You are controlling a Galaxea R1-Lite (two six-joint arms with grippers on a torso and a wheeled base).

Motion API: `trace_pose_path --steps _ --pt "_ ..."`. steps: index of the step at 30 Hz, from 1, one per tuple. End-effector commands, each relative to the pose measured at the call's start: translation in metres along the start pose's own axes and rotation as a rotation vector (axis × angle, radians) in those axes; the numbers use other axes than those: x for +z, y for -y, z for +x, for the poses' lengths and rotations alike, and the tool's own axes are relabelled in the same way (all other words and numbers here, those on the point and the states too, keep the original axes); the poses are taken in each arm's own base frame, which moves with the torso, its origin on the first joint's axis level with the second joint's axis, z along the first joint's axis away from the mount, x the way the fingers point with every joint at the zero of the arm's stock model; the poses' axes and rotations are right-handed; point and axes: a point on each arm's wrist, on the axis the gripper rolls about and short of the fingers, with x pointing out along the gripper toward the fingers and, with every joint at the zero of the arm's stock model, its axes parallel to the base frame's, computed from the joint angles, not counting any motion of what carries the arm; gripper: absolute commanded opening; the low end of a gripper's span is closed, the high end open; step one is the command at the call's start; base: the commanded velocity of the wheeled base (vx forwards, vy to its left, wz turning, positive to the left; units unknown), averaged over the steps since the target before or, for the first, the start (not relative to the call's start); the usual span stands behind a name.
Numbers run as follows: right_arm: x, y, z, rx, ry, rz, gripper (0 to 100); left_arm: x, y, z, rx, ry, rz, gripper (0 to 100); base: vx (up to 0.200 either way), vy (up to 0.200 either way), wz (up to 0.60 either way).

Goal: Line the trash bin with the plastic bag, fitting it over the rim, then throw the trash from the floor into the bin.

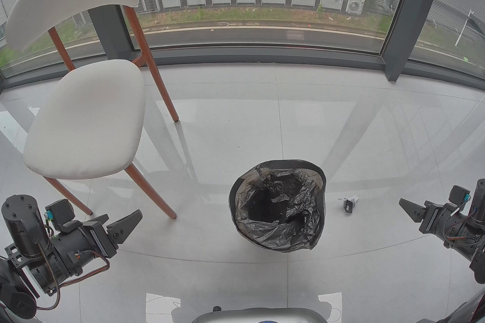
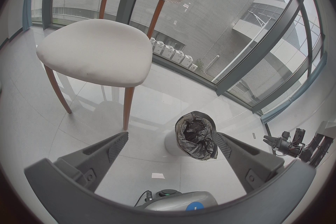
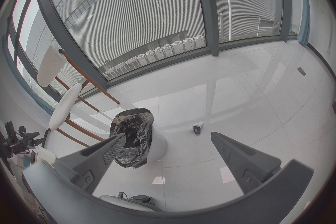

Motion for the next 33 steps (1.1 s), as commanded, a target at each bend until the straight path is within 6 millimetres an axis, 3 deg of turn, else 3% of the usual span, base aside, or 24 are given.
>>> trace_pose_path --steps 1,33 --pt "-0.0036 0.0008 -0.0019 -0.003 -0.014 0.001 100 -0.0011 -0.0007 0.0005 0.004 -0.006 -0.001 100 0.000 -0.200 0.00" --pt "-0.0067 -0.0012 0.0007 0.008 -0.039 -0.005 100 -0.0024 -0.0002 0.0019 -0.016 -0.025 -0.024 100 0.000 -0.200 0.00"
